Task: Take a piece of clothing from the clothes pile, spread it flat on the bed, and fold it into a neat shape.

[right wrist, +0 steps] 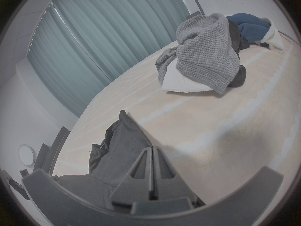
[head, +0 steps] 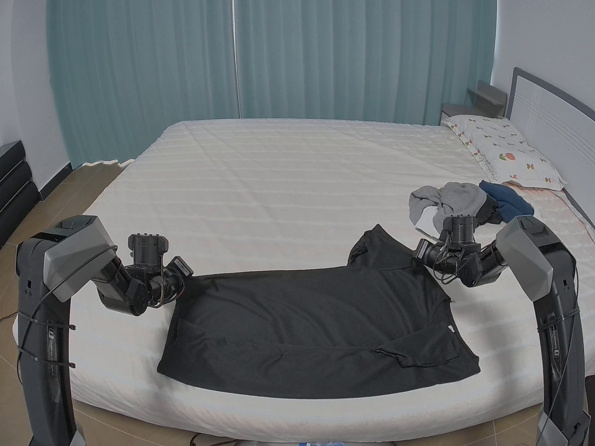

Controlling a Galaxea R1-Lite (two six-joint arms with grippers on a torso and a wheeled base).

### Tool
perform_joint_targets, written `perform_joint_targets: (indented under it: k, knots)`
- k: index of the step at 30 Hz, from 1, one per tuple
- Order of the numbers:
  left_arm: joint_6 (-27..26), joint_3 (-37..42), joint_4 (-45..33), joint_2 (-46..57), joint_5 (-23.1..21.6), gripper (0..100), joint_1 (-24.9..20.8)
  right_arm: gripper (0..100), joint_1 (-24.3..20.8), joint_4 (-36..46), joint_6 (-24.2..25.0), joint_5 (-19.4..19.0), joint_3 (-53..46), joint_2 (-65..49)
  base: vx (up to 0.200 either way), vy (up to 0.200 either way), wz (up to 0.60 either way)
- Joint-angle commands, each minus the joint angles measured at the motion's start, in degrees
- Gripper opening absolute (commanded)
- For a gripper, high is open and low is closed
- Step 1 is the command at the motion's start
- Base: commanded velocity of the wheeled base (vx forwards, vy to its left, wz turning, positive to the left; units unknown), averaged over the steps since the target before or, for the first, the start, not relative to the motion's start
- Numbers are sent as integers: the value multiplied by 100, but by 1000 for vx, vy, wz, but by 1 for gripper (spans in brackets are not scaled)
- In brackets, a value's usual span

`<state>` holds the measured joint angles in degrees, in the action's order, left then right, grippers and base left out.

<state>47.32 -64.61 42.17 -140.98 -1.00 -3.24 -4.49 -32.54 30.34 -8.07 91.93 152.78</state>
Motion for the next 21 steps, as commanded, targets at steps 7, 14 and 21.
perform_joint_targets:
  k: [7, 14, 21]
  knots:
    - [-4, -25, 2, 124, 3, 0, 8, 0, 36, -77, 60, -19, -254, -372, 0, 0, 0]
    - [-4, 27, 2, 317, 3, 0, 17, 0, 36, -288, 622, -19, -615, -785, 0, 0, 0]
    - [-4, 186, 11, 546, 3, 0, 43, 0, 97, -886, 710, -98, -1388, -1181, 0, 0, 0]
